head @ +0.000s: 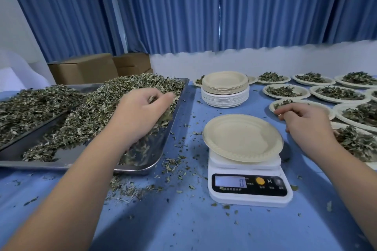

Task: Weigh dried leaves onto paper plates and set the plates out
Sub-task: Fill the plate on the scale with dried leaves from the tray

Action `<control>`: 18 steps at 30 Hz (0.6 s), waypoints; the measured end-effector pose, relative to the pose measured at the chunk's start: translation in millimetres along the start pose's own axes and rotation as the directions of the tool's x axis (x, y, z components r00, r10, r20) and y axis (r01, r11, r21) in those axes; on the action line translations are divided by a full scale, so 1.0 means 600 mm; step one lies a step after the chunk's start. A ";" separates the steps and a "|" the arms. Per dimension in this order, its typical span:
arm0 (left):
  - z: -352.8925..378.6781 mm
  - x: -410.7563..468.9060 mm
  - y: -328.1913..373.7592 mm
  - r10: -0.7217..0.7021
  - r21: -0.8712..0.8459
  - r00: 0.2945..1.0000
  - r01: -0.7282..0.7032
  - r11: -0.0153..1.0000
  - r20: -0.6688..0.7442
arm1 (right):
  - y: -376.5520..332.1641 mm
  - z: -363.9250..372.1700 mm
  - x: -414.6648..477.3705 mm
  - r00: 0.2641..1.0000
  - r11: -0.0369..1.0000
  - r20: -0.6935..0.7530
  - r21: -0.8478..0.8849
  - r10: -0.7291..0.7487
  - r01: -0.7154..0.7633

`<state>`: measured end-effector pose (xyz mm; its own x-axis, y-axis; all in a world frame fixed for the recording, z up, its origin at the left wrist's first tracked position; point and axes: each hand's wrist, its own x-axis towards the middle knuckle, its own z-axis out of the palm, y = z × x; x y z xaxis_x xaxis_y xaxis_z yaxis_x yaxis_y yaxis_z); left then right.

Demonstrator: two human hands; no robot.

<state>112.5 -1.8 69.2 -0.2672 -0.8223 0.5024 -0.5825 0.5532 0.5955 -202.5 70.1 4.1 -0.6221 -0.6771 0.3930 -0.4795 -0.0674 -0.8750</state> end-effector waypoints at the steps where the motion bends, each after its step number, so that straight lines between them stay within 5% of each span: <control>1: 0.013 0.008 0.021 0.037 -0.009 0.999 -0.037 0.999 0.014 | 0.001 0.000 0.001 1.000 1.000 0.000 0.001 -0.001 0.001; 10: 0.172 0.061 0.149 0.266 -0.159 0.960 -0.251 0.955 0.086 | 0.013 -0.004 0.010 1.000 1.000 -0.001 0.017 0.004 -0.004; 18: 0.243 0.030 0.124 0.278 0.006 0.821 -0.324 0.946 0.499 | 0.016 -0.007 0.014 0.999 0.999 0.034 0.023 -0.025 0.024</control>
<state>-47.7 5.3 30.9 -0.7644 -0.5876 0.2653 -0.4690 0.7891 0.3966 -214.8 66.6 0.3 -0.5885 -0.6997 0.4049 -0.4803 -0.1003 -0.8714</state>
